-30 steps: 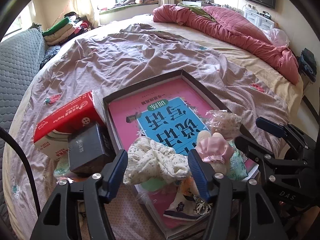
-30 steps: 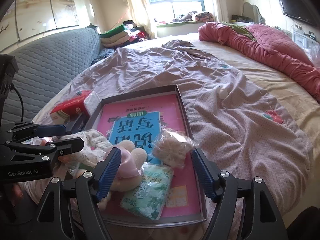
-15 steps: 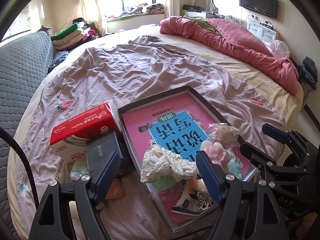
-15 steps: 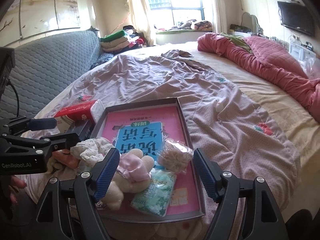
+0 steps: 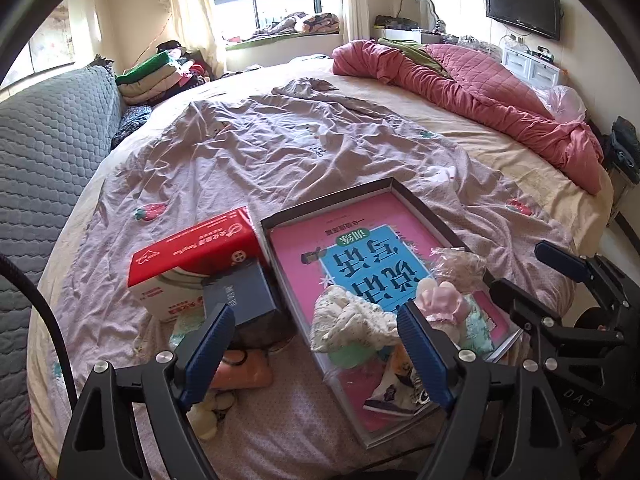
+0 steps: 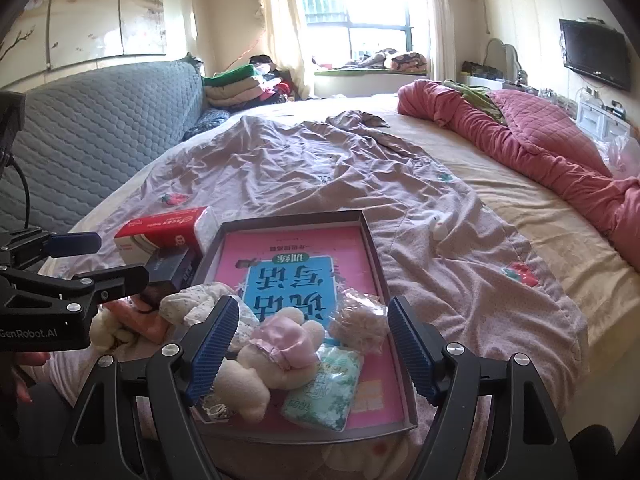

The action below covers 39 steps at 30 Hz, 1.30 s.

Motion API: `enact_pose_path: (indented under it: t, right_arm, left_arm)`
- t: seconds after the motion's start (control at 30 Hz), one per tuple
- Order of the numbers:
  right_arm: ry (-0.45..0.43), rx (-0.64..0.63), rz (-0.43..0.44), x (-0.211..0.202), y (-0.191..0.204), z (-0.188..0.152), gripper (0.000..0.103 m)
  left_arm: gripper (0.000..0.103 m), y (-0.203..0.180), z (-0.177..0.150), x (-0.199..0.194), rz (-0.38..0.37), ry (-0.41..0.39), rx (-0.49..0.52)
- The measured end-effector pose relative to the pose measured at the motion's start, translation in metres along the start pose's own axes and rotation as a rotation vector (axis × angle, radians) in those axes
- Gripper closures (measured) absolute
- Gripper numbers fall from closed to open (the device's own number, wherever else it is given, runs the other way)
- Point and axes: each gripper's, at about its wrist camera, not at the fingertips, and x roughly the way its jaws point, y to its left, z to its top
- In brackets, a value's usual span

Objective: Organize soft objects
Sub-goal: 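Withdraw both open tools from the tray back toward the pile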

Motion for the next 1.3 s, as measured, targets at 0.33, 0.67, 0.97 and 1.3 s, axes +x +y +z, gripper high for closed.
enact_pose_path:
  t: [0.33,0.67,0.97,1.3]
  right_arm:
    - [-0.015,-0.028,0.005,-0.011,0.019,0.008,0.025]
    - [-0.025,-0.075,0.018,-0.014,0.043,0.016,0.025]
    - [-0.041,-0.109,0.036,-0.019,0.065,0.025,0.025]
    - [-0.01,-0.203,0.099,-0.006,0.118,0.022,0.024]
  left_arm:
    - [0.02,0.021,-0.006,-0.018,0.022,-0.029,-0.028]
    - [0.02,0.054,-0.011,-0.036,0.066,-0.042,-0.064]
    - [0.02,0.107,-0.02,-0.055,0.126,-0.051,-0.137]
    - [0.02,0.162,-0.05,-0.05,0.169,-0.009,-0.212]
